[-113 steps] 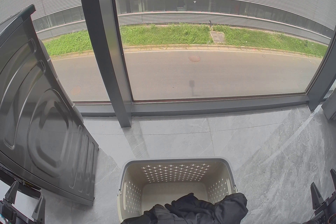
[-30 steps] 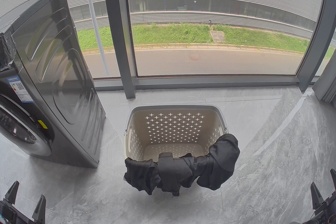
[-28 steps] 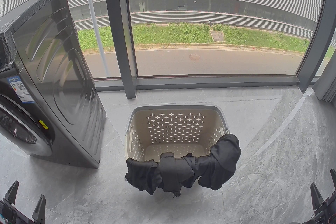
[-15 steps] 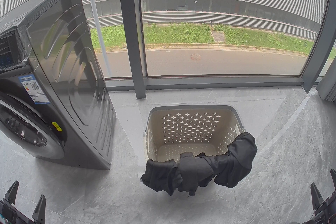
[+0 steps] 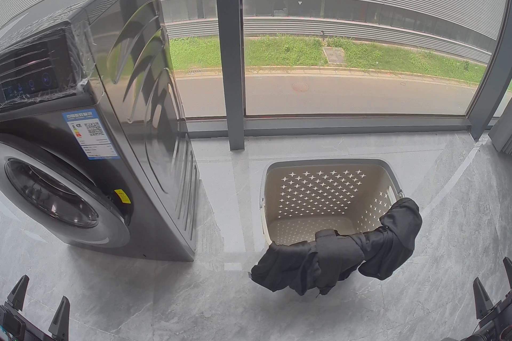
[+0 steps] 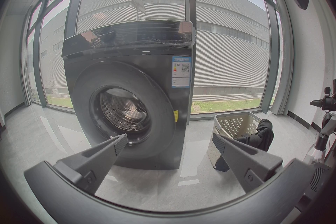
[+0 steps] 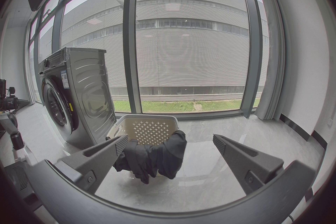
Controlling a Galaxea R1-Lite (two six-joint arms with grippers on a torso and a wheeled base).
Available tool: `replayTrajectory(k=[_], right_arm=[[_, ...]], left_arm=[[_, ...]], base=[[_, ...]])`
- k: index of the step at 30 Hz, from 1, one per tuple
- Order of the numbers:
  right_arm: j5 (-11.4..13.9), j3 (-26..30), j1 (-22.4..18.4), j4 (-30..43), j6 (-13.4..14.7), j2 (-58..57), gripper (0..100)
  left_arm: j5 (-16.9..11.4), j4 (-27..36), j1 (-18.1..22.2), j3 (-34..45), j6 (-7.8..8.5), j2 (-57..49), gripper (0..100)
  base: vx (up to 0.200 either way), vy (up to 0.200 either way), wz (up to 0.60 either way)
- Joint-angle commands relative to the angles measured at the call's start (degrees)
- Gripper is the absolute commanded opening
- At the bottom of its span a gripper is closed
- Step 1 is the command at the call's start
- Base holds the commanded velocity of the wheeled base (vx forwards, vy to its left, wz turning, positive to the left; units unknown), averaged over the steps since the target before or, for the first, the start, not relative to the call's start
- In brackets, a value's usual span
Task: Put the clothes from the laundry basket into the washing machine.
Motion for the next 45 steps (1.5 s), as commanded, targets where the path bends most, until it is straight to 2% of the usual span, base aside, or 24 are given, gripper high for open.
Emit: replayTrajectory(k=[1,6,15,27,33,45], right_arm=[[0.04,1.01,0.02,-0.06,-0.03,-0.52,100],[0.04,1.01,0.02,-0.06,-0.03,-0.52,100],[0.04,1.01,0.02,-0.06,-0.03,-0.52,100],[0.04,1.01,0.02,-0.06,-0.03,-0.52,100],[0.04,1.01,0.02,-0.06,-0.03,-0.52,100],[0.04,1.01,0.02,-0.06,-0.03,-0.52,100]], left_arm=[[-0.01,-0.01,0.01,1.01,0.03,-1.04,100],[-0.01,-0.01,0.01,1.01,-0.06,-1.04,100],[-0.10,-0.01,0.01,1.01,-0.06,-1.04,100],[-0.01,-0.01,0.01,1.01,-0.06,-1.04,100],[-0.10,0.07,0.01,1.01,-0.06,-1.04,100],[-0.01,0.07,0.01,1.01,-0.24,-1.04,100]], base=[[0.000,0.200,0.00],[0.000,0.200,0.00],[0.000,0.000,0.00],[-0.200,0.000,0.00],[0.000,0.000,0.00],[0.000,0.200,0.00]])
